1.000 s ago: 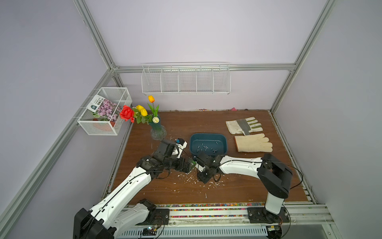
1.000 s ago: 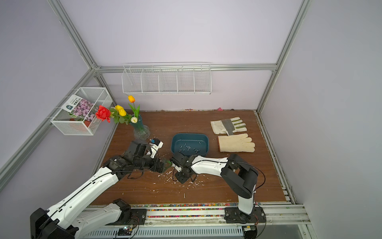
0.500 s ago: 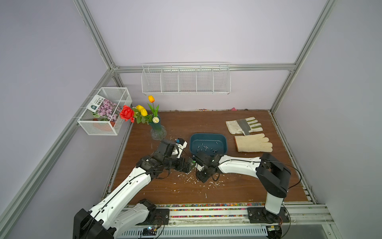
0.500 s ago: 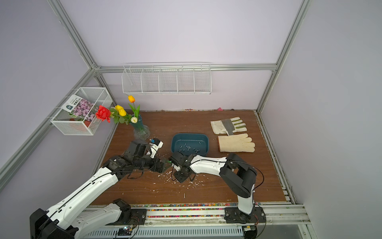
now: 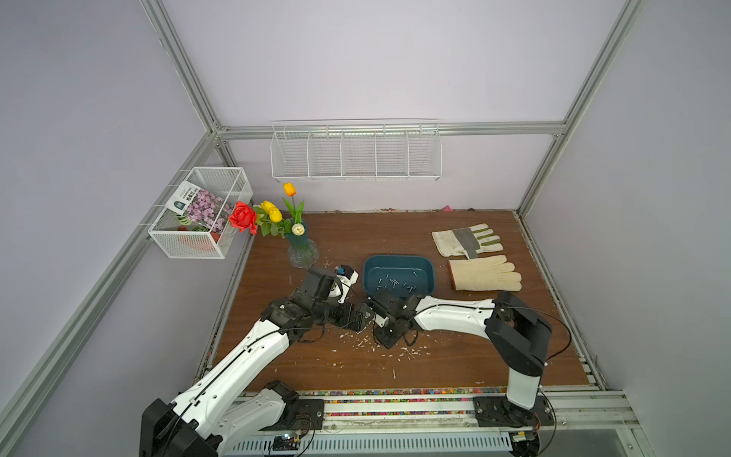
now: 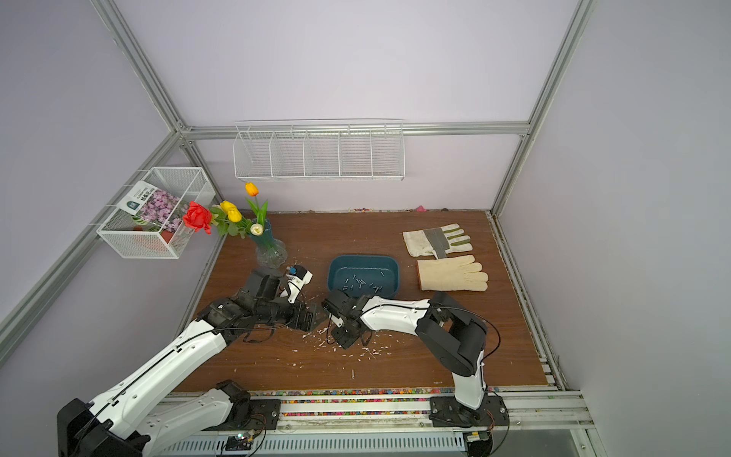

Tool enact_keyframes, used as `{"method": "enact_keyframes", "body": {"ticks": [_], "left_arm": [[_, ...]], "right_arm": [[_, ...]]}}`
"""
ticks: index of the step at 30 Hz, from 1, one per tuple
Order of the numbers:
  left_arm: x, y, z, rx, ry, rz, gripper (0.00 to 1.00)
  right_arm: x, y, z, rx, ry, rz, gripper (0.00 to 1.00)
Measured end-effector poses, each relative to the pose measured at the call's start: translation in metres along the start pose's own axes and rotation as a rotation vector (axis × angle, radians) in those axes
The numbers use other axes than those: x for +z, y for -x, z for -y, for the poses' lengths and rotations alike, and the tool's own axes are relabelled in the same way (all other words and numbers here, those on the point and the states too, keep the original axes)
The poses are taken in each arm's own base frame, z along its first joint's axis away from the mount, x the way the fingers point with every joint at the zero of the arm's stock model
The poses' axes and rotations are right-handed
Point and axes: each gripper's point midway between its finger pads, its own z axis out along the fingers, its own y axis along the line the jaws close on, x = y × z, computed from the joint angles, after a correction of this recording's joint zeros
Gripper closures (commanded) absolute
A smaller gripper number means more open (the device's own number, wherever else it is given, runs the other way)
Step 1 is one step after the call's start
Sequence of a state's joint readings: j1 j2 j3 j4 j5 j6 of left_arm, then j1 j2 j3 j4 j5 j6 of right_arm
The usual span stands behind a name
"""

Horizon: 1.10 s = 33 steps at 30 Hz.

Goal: Put the screws on the desktop into the storage box
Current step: Pick up the screw from the center of the board.

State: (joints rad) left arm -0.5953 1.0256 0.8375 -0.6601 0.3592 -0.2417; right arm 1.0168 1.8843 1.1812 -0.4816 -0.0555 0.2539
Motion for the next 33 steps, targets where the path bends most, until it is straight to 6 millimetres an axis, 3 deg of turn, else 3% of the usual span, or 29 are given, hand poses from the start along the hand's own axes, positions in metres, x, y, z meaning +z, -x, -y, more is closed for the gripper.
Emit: {"method": "enact_keyframes", "body": {"ticks": [33], "left_arm": [[0.0016, -0.0061, -0.0006, 0.003, -0.004, -0.023, 0.02]], "right_arm": [[0.0002, -0.0038, 0.0019, -0.009, -0.037, -0.009, 0.72]]}}
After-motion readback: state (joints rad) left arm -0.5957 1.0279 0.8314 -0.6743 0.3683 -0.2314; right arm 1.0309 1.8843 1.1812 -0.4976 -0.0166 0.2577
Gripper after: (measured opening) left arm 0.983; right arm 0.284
